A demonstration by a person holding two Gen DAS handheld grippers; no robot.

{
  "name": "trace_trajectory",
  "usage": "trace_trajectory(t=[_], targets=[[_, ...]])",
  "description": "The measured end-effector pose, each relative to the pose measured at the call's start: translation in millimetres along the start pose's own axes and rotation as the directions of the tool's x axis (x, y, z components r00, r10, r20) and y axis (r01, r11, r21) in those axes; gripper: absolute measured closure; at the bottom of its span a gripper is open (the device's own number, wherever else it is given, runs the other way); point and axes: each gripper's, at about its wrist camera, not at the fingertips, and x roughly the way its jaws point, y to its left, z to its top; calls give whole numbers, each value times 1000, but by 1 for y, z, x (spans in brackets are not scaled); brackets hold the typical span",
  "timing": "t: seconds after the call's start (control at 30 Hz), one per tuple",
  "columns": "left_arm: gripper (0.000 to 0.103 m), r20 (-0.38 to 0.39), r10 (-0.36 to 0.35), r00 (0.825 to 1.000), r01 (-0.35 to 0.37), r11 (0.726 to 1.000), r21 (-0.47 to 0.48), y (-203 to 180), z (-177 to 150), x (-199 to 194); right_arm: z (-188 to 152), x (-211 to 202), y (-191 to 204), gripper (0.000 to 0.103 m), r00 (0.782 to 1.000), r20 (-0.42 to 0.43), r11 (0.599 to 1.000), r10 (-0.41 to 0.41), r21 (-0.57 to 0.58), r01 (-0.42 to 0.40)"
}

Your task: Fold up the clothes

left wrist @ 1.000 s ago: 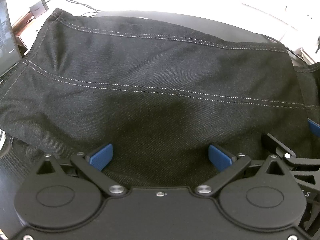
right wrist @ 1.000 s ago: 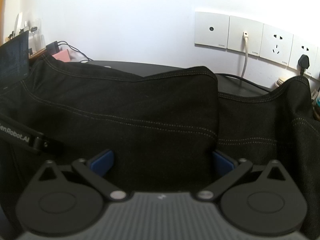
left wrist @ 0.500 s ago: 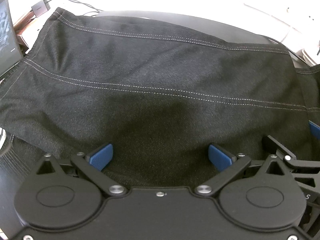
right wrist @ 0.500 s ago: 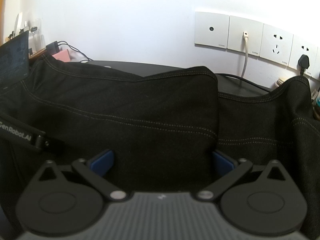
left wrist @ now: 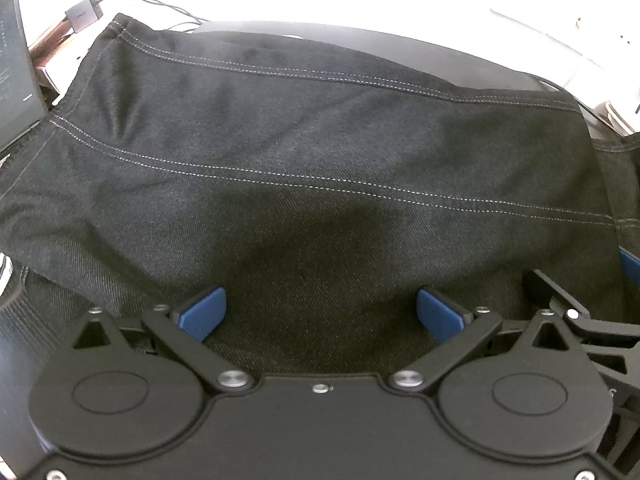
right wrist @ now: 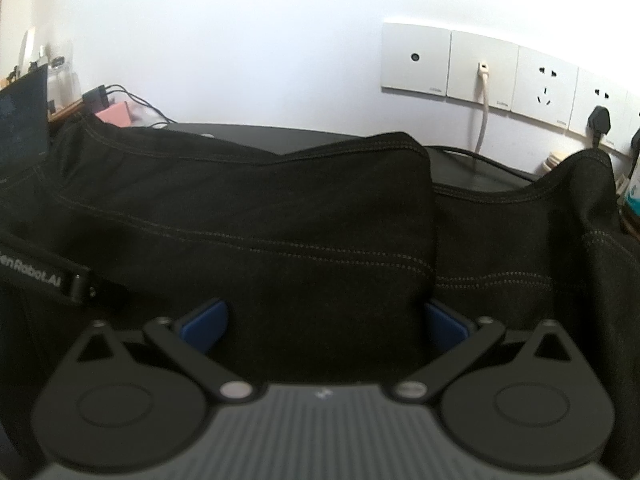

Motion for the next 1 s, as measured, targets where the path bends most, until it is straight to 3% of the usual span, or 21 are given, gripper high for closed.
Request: trace_trajectory(t=[0.27,0.33,0.47,0.57,0.6,0.7,0.8,0.87,0.9,0.93,0.97,1.0], targets=[[0,9,-39,999,38,998,43,3,-6,-5,1,0,0,1,1000,-6,1000,-1,2,1],[0,8,-47,999,47,997,57,3,-7,-6,8,-3,0,1,997,-77,1000,15,-4,-15],[0,0,-67,998,67,995,80,5,-6,-7,17,-41,-12,11,988,-81,990,131,69,-125],[0,-6,-74,997,74,993,89,5,-3,-5,18,-82,-31,10,998,-41,993,49,110,-44],[0,-7,-75,997,75,993,89,5,-3,-5,17,-94,-41,10,999,-24,991,-23,131,26],[0,-9,-70,997,71,993,93,4,-2,-4,9,-116,-73,11,970,-22,947,-244,210,243],[0,-14,-68,998,69,993,93,4,1,-3,-4,-101,-98,34,946,-166,914,-279,255,315],[0,-20,-73,997,74,993,90,5,1,-3,-11,-87,-102,50,939,-221,914,-263,255,316],[0,-24,-79,997,81,993,87,6,2,-3,-12,-84,-102,54,938,-227,911,-263,261,319],[0,-28,-94,995,96,993,75,9,3,-4,-13,-81,-101,71,936,-230,908,-265,268,323],[0,-31,-109,993,111,992,63,11,4,-5,-9,-82,-98,94,938,-210,903,-275,279,327],[0,-35,-125,992,127,991,50,14,4,-6,-1,-86,-95,95,945,-183,900,-273,297,318]])
